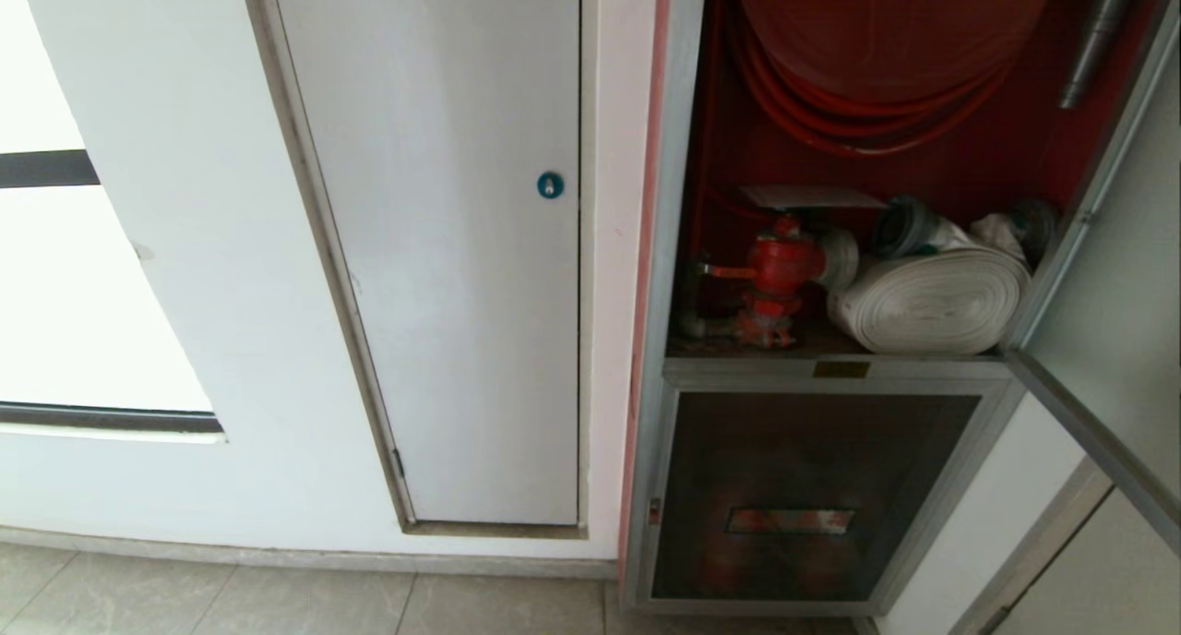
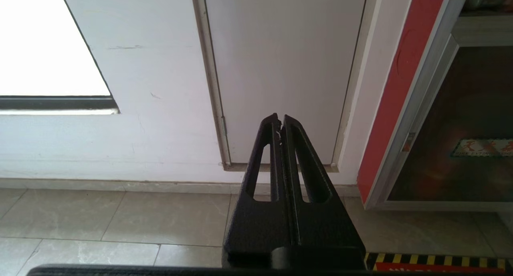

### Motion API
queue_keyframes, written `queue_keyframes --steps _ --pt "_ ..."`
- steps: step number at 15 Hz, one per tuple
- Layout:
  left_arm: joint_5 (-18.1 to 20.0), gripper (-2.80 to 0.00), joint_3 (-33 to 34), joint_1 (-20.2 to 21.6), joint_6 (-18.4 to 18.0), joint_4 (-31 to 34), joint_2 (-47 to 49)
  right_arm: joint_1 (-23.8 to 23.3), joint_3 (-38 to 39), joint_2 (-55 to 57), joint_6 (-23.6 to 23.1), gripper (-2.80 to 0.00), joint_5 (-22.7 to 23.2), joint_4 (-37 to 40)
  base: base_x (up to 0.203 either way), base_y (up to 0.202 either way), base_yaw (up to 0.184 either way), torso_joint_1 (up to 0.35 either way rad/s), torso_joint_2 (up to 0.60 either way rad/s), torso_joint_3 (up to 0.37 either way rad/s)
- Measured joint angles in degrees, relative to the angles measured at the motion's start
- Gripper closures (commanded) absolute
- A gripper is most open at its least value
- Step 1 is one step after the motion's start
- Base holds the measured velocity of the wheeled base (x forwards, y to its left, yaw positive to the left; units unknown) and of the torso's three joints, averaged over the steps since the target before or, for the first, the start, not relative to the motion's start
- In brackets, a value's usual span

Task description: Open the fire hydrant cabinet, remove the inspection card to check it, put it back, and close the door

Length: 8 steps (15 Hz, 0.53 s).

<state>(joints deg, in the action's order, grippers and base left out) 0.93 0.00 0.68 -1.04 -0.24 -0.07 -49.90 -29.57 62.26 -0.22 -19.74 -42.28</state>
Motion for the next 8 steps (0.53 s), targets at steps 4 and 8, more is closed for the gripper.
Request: queue_keyframes --steps 4,8 --pt "0.01 0.00 0.00 0.00 -0.02 0.02 0.00 -4.37 -1.89 3.26 0.75 0.00 3.24 -0.27 0.000 0.000 0.000 0.000 0.00 0.000" --pt "0.01 0.00 0.00 0.00 -0.01 0.02 0.00 -5.93 -2.97 5.69 1.77 0.00 4.92 -0.46 0.000 0.000 0.000 0.000 0.00 0.000"
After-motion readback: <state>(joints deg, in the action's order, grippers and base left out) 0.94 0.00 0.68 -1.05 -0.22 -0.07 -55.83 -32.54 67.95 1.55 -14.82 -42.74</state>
